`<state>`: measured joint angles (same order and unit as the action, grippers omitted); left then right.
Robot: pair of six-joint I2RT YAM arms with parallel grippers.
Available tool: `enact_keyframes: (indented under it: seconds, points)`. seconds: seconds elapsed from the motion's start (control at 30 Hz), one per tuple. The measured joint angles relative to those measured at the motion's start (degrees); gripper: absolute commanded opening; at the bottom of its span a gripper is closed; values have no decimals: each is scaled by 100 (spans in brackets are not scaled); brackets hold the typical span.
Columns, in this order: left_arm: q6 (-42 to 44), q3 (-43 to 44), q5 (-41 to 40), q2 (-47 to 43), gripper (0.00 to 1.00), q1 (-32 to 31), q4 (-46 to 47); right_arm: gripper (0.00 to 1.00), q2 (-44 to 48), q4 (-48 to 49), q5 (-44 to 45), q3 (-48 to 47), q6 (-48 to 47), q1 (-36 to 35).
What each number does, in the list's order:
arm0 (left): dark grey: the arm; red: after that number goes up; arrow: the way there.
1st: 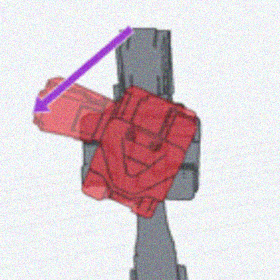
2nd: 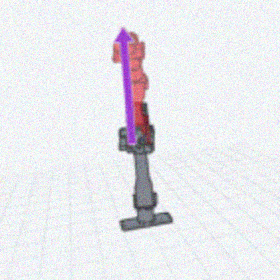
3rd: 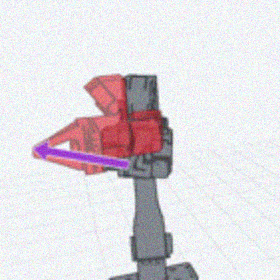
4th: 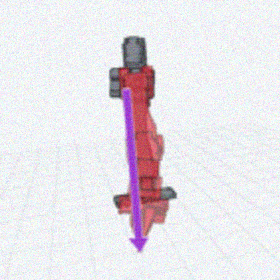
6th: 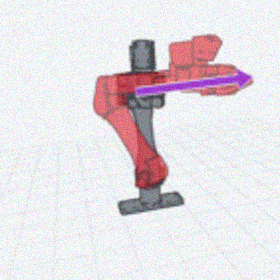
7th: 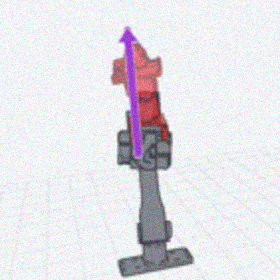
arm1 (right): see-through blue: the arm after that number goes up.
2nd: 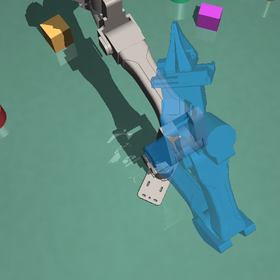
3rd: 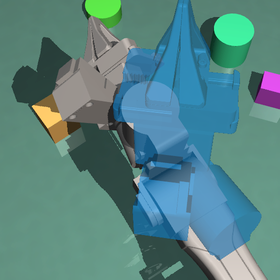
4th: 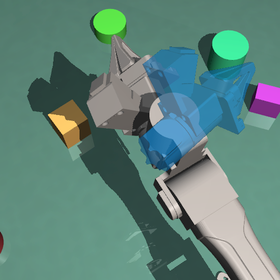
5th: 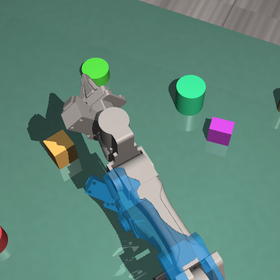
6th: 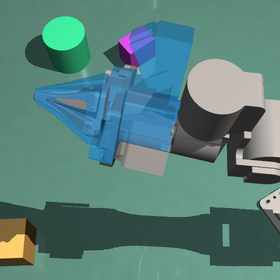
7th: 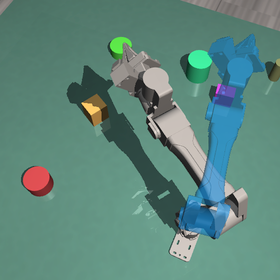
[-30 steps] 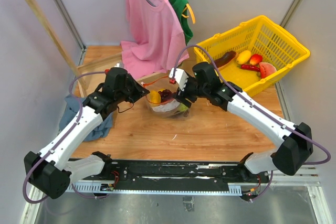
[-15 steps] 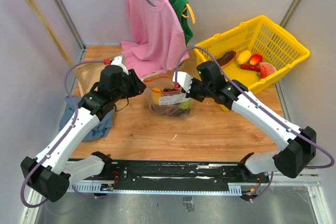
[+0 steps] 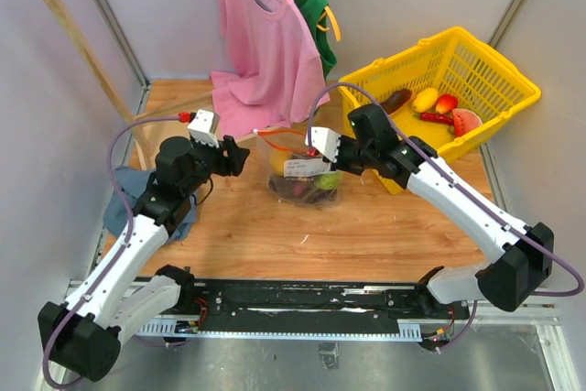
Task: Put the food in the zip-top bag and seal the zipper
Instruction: Zip the zipper food storage bag at the center of the board.
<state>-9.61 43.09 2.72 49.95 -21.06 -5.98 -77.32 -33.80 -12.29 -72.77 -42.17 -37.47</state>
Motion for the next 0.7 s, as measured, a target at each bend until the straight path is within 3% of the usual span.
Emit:
enact_keyframes:
  seconds: [0.33,0.7]
  points:
    - [398,-525,2114,944,76,1134,1552,1,295,-48,96,39,-160,0]
    - [1390,-527,4247,1786,73,1187,2533,1,621,61,90,365,-297,-2]
